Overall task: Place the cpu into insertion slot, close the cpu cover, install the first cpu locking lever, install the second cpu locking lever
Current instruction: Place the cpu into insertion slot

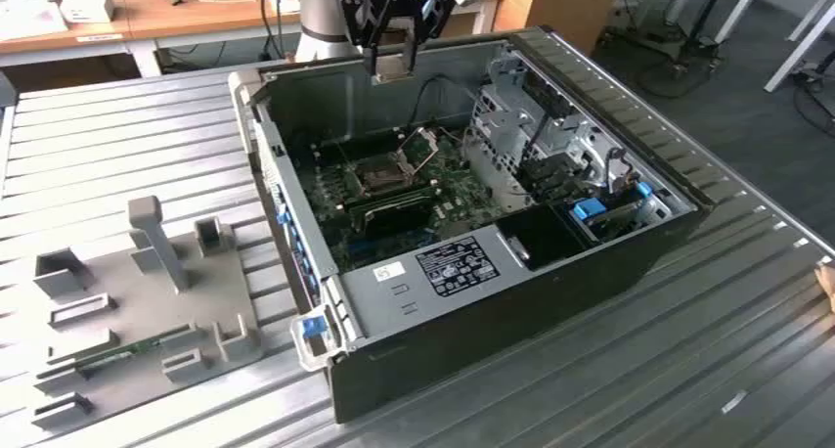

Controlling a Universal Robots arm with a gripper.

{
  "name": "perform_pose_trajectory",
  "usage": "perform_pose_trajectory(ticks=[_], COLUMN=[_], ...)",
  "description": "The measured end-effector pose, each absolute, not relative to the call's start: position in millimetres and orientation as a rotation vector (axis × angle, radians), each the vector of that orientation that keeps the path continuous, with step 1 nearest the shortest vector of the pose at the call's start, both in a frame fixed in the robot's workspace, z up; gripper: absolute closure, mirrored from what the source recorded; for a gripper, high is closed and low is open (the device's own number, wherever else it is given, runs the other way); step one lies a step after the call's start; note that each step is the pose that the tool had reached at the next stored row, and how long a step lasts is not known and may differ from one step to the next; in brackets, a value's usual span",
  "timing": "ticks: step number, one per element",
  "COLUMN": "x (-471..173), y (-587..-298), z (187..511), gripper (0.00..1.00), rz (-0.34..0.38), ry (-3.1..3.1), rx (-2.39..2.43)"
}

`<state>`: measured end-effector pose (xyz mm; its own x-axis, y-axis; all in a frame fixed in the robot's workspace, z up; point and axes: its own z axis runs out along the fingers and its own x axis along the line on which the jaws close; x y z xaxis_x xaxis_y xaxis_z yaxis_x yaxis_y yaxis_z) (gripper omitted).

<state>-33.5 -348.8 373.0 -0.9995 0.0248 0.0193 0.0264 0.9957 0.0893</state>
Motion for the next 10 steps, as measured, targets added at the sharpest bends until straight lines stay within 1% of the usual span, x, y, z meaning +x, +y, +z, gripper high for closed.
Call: perform_pose_trajectory(ticks=[10], x=[-33.5], y=[-348.8], z=[371.1], gripper=[0.46], rz=[-0.14], ry=[-3.12], rx=[-0.04])
